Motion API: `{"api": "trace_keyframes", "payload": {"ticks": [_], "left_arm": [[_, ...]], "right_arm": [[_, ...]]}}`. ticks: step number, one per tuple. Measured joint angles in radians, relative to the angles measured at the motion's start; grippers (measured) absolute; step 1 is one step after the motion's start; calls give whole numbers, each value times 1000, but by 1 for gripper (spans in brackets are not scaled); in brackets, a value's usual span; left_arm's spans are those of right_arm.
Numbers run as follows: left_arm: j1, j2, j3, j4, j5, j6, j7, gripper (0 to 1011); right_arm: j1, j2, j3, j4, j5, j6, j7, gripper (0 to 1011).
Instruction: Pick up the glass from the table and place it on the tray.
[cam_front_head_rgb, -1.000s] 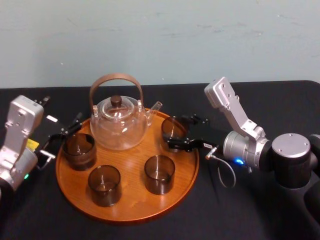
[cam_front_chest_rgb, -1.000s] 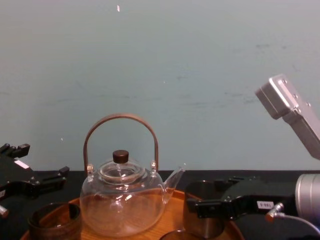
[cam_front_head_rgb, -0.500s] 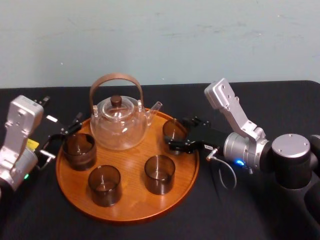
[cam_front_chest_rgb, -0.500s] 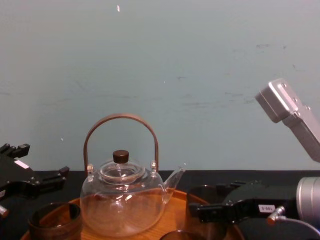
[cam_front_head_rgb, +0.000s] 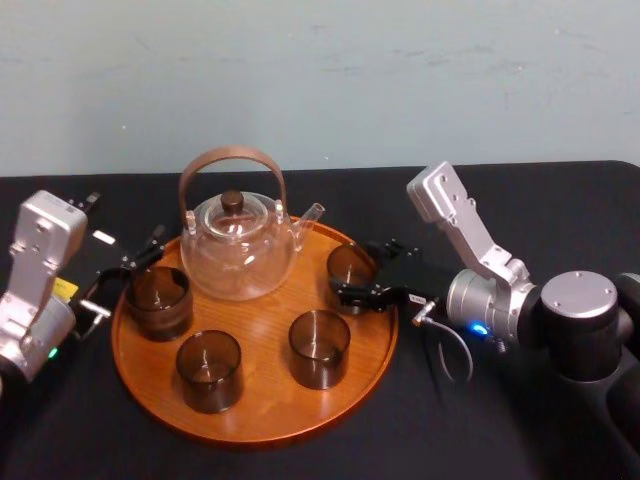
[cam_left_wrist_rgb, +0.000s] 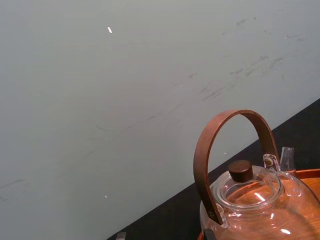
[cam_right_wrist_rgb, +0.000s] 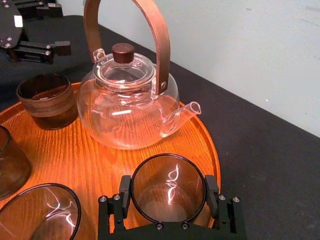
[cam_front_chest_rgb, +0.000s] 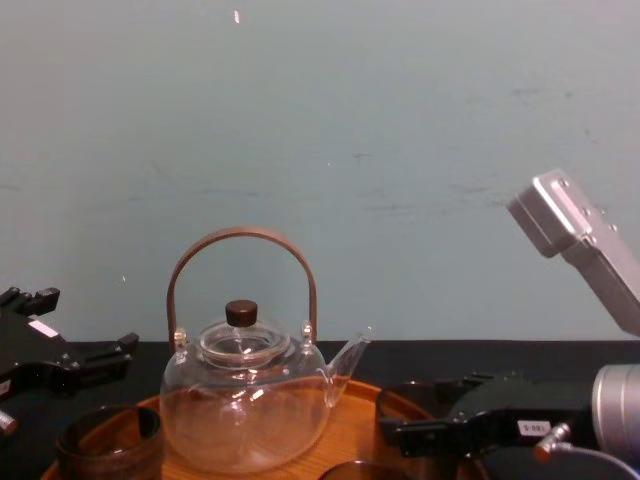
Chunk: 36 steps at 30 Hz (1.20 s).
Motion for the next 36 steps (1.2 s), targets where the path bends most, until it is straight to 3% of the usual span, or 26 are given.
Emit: {"api": "trace_keyframes", "payload": {"ticks": [12,18,36], "left_arm": [[0,0,0,0,0,0,0,1001],[0,0,0,0,0,0,0,1001],[0,0,0,0,0,0,0,1001]], "right_arm": [[1,0,-1,1,-3,0,-3,900],[1,0,-1,1,-3,0,-2,1002],[1,0,0,0,-1,0,-1,1002]]}}
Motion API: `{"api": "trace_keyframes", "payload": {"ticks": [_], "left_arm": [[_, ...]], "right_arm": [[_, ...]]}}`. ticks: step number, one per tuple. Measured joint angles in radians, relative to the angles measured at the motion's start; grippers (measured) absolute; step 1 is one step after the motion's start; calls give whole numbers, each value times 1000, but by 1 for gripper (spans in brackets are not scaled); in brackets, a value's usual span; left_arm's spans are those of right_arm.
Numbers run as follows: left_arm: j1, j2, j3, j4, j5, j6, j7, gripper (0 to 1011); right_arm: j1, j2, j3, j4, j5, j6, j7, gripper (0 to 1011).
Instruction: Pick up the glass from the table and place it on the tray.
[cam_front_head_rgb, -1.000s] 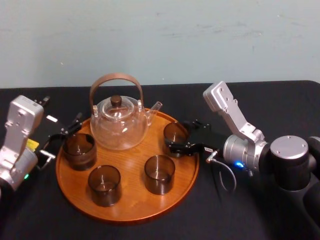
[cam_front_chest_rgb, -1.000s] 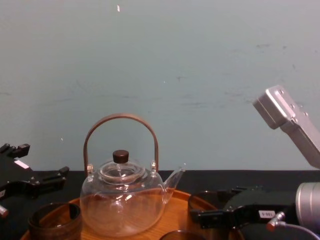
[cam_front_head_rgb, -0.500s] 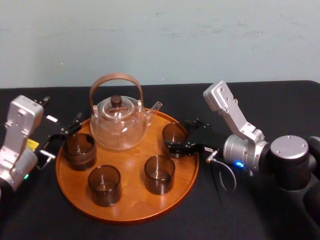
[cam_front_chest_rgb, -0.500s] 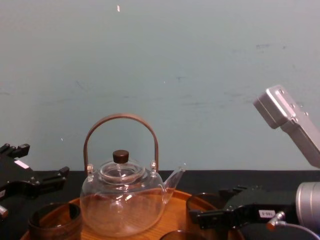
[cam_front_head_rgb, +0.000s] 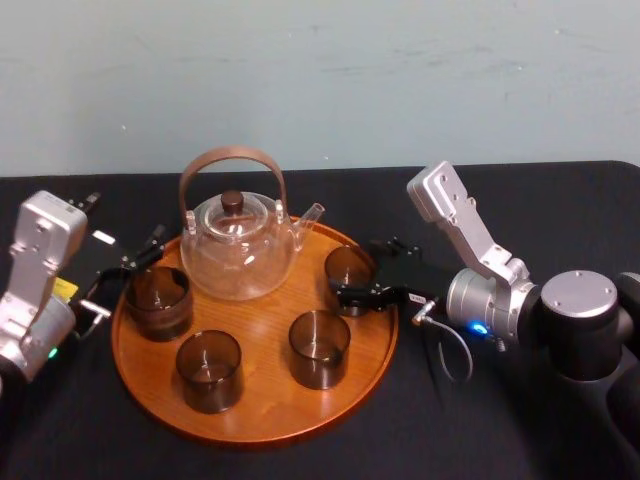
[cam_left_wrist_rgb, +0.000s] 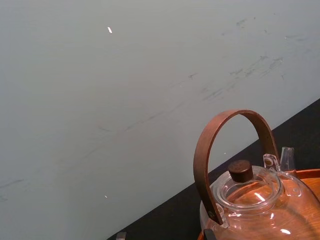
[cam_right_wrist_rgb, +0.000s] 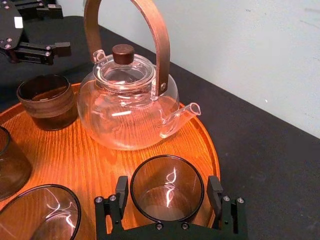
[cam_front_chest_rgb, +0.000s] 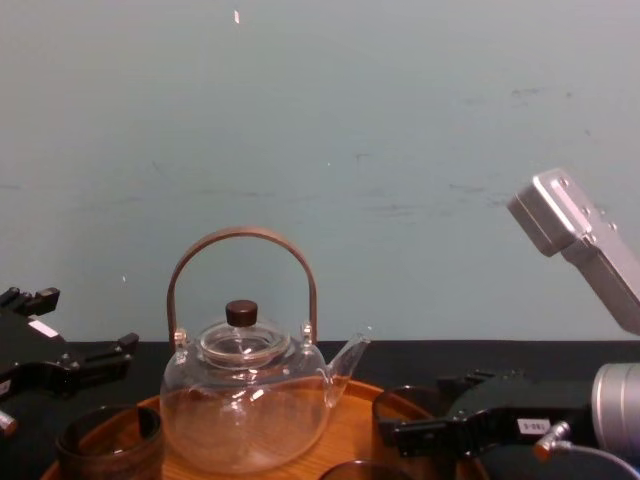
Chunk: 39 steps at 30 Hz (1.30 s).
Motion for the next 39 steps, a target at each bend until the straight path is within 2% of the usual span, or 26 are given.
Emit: {"api": "trace_keyframes", "payload": {"ticks": [6,16,18,22,25,29,34,39], "left_arm": [[0,0,0,0,0,0,0,1001],[0,0,0,0,0,0,0,1001],[0,0,0,0,0,0,0,1002],[0,0,0,0,0,0,0,1001],[0,0,0,0,0,0,0,1001],[0,0,0,0,0,0,0,1002],[0,0,0,0,0,0,0,1001],[0,0,0,0,0,0,0,1001]], "right_arm": [[-23,25,15,-33,22,-4,18,1002],[-101,101,56,-148,61,-11,21,1002],[-132,128,73,-187,77,-17,20,1002],[-164,158,90,-228,92,-25,20,1002],[-208,200,115,-276,115,-46,25,1002],[-252,235,143,-314,135,-71,25,1002],[-300,253,181,-341,149,-114,-4,1002],[-345,229,224,-350,139,-177,-76,1002]]}}
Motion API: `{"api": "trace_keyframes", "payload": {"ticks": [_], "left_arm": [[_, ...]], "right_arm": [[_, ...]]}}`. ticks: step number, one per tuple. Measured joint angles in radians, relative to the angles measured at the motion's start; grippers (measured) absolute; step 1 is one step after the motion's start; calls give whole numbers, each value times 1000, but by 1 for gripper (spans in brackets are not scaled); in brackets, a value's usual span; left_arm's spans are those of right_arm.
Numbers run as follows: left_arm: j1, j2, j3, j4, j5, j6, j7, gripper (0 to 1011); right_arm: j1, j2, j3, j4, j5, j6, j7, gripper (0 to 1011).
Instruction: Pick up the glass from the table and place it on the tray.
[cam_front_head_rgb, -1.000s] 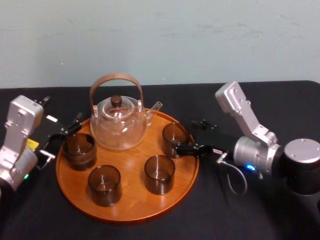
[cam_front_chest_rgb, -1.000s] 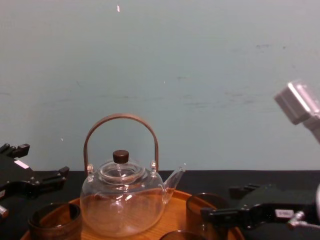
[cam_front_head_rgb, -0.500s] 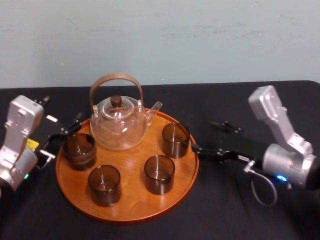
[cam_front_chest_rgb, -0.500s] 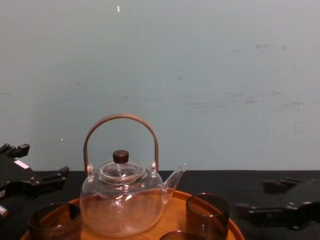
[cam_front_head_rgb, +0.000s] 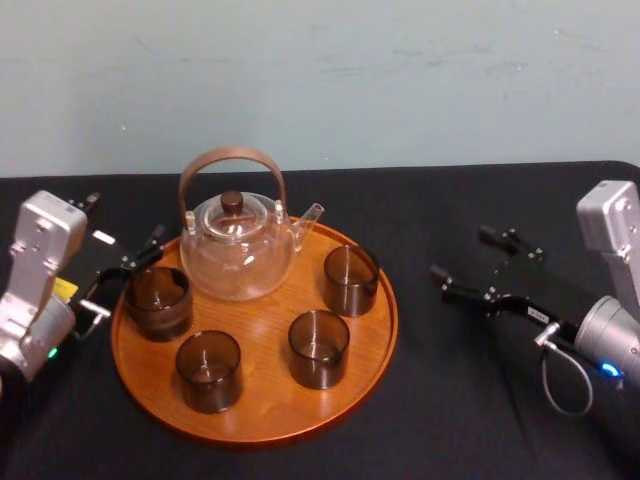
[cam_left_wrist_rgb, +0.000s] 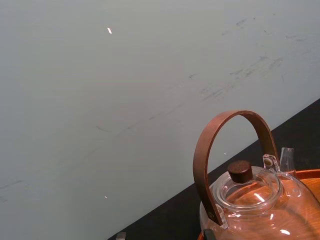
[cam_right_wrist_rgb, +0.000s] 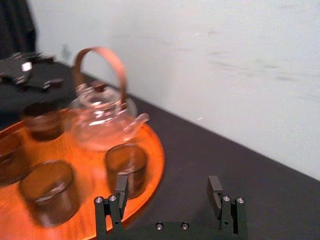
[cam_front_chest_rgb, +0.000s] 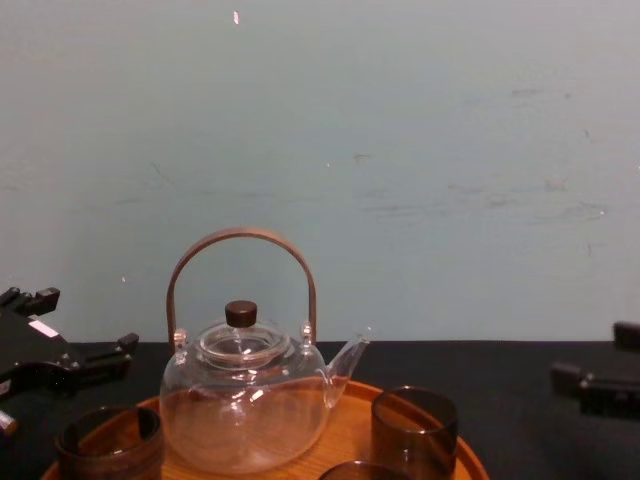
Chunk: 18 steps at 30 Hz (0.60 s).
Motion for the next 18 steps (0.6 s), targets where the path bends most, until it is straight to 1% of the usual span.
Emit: {"api": "trace_keyframes", "payload": {"ticks": [2,3,8,9,11,12,13,18], "left_arm": [[0,0,0,0,0,0,0,1001],[0,0,0,0,0,0,0,1001],[0,0,0,0,0,0,0,1001],[0,0,0,0,0,0,0,1001],[0,0,0,0,0,0,0,1001],[0,0,0,0,0,0,0,1001],[0,0,0,0,0,0,0,1001],[0,0,0,0,0,0,0,1001]], "right_arm": [[-10,-14,13,0,-5,-13,-24,1002],[-16,-27,23,0,-8,-20,-43,1002],[-30,-75,55,11,-22,-28,-109,1002],[-32,-91,63,18,-28,-29,-131,1002],[-32,-111,72,29,-37,-32,-156,1002],[-32,-111,72,29,-37,-32,-156,1002],[-31,-123,77,38,-44,-32,-169,1002],[-21,-156,90,67,-62,-30,-198,1002]]}}
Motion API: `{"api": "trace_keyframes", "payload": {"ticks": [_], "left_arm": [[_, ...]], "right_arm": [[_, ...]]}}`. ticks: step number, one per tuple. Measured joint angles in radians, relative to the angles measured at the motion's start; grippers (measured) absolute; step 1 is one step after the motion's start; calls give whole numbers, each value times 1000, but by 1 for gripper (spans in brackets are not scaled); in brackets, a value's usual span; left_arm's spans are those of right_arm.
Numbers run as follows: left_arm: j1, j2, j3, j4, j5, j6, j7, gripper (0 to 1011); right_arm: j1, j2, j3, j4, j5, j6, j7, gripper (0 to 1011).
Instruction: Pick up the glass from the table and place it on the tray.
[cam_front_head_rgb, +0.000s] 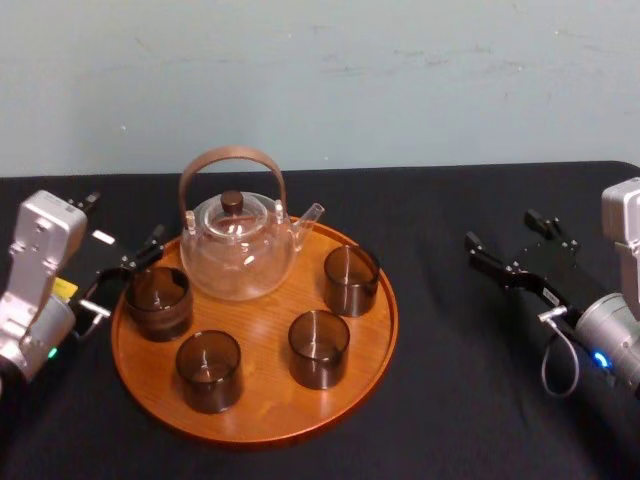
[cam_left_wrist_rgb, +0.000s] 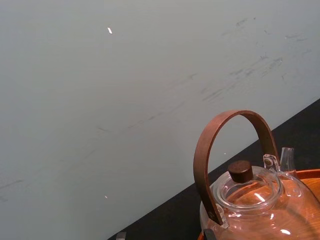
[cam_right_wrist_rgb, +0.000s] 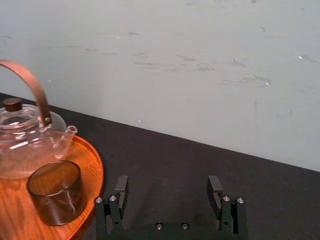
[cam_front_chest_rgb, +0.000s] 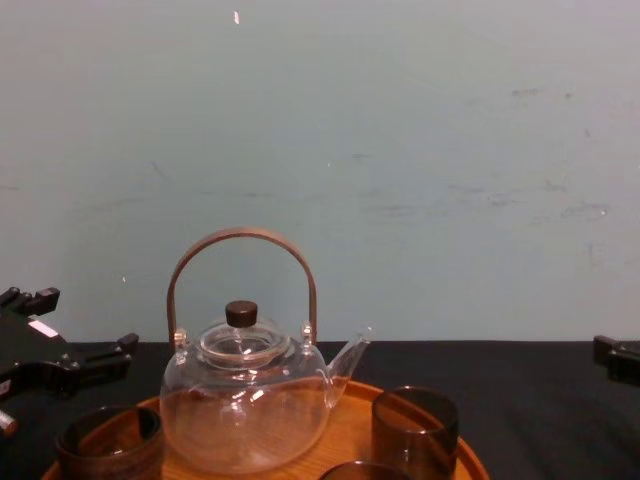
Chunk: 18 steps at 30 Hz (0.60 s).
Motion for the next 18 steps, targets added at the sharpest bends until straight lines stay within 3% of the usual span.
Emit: {"api": "trace_keyframes", "payload": {"ticks": [5,18], "left_arm": [[0,0,0,0,0,0,0,1001],[0,0,0,0,0,0,0,1001]], "right_arm": [[5,-23,10,18,-12,3,-16,1002],[5,-17,7,15,-11,5,-13,1002]]}}
